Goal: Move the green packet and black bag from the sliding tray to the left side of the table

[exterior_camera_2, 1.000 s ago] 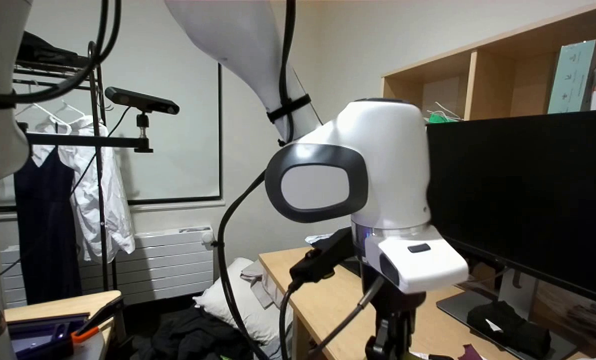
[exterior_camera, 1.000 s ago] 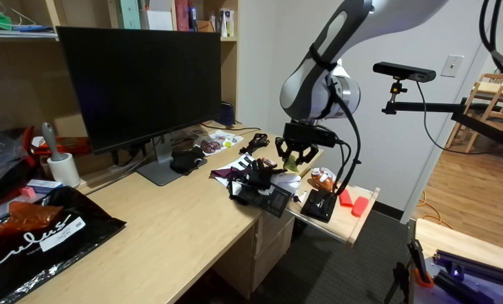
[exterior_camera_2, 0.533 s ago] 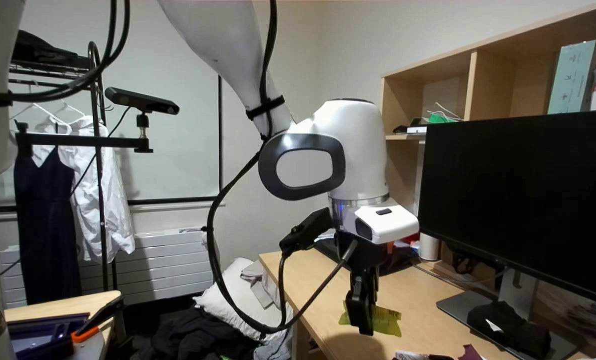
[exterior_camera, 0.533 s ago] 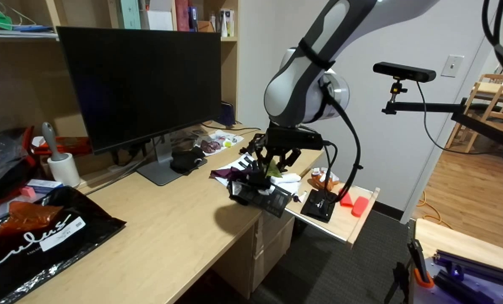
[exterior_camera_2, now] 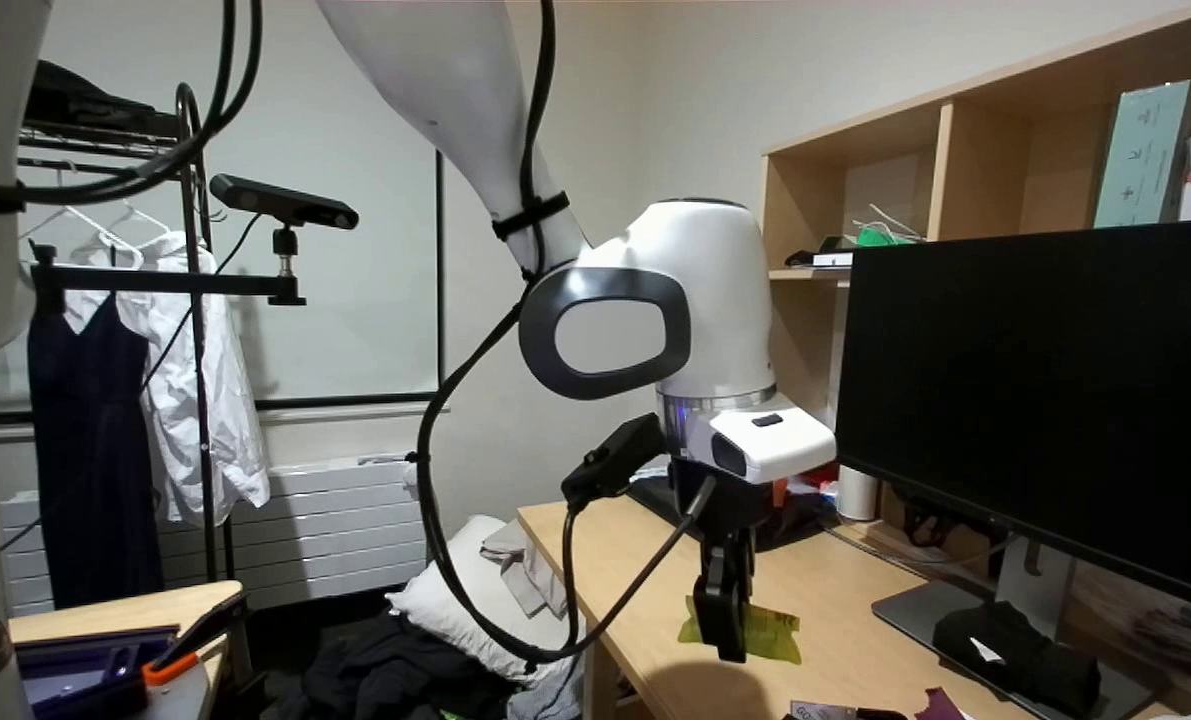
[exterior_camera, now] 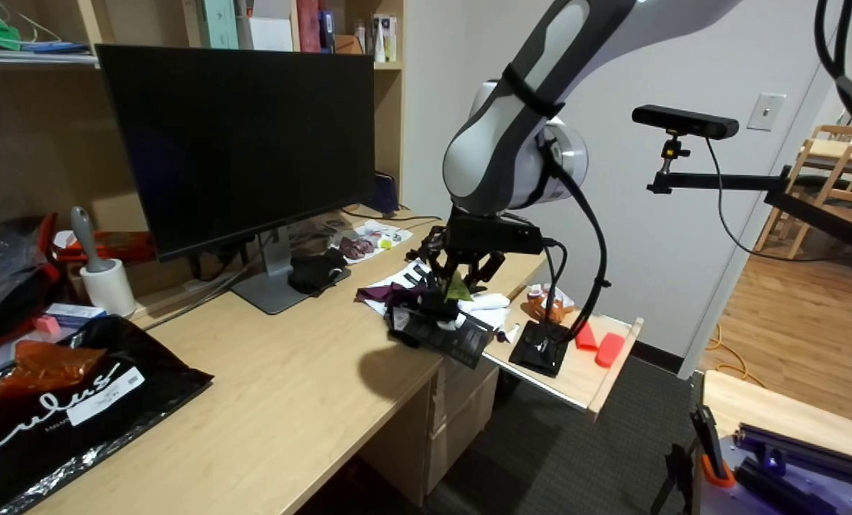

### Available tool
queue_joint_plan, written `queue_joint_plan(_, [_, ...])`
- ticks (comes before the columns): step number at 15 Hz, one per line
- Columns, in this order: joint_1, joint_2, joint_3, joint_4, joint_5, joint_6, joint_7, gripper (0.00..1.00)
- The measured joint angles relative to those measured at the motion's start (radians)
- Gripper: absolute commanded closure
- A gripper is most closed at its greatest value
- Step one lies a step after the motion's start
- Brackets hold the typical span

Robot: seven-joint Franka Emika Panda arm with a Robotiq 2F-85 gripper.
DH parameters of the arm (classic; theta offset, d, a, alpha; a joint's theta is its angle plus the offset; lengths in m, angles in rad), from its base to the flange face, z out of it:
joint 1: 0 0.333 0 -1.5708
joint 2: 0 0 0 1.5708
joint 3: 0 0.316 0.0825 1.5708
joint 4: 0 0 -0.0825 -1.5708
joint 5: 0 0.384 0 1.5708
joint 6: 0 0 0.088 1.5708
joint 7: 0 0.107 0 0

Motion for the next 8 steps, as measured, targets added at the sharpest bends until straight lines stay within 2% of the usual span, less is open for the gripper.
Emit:
queue_joint_plan(3, [0.044, 0.014, 0.056, 0.036, -0.018, 0.028, -0.01, 0.87])
queue_joint_plan(8, [0.18, 0.073, 0.15, 0.124, -0.038, 0.06, -0.009, 0.9])
